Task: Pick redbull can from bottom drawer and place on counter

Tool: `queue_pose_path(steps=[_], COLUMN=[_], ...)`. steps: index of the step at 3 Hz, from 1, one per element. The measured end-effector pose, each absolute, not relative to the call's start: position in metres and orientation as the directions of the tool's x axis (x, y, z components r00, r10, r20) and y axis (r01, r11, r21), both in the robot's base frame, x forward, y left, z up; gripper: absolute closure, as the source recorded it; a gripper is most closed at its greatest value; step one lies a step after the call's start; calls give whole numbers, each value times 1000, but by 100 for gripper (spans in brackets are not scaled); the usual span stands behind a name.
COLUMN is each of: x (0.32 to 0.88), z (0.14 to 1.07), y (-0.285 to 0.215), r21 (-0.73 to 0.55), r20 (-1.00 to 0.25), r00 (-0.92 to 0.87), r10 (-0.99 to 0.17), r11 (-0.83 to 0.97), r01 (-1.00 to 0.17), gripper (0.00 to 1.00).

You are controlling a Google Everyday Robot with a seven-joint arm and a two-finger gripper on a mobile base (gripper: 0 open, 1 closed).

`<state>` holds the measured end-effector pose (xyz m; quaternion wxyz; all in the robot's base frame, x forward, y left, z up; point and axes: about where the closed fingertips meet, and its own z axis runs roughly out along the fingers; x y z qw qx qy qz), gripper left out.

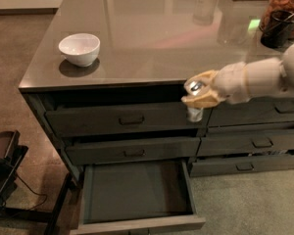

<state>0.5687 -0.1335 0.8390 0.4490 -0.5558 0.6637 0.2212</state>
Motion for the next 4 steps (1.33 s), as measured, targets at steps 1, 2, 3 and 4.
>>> queue_pose_path(steps=[1,2,3,4], x=[557,557,574,618], z=[958,958,962,970], y=[-145,-145,-141,-140], r21=[-355,-355,-368,-378], r20=[-813,-813,-809,-807], r00=[119,119,116,100], r10=[-570,-570,-577,-581], r11=[323,323,343,380], r01=[-877,-877,-864,-844], gripper=[100,100,100,100])
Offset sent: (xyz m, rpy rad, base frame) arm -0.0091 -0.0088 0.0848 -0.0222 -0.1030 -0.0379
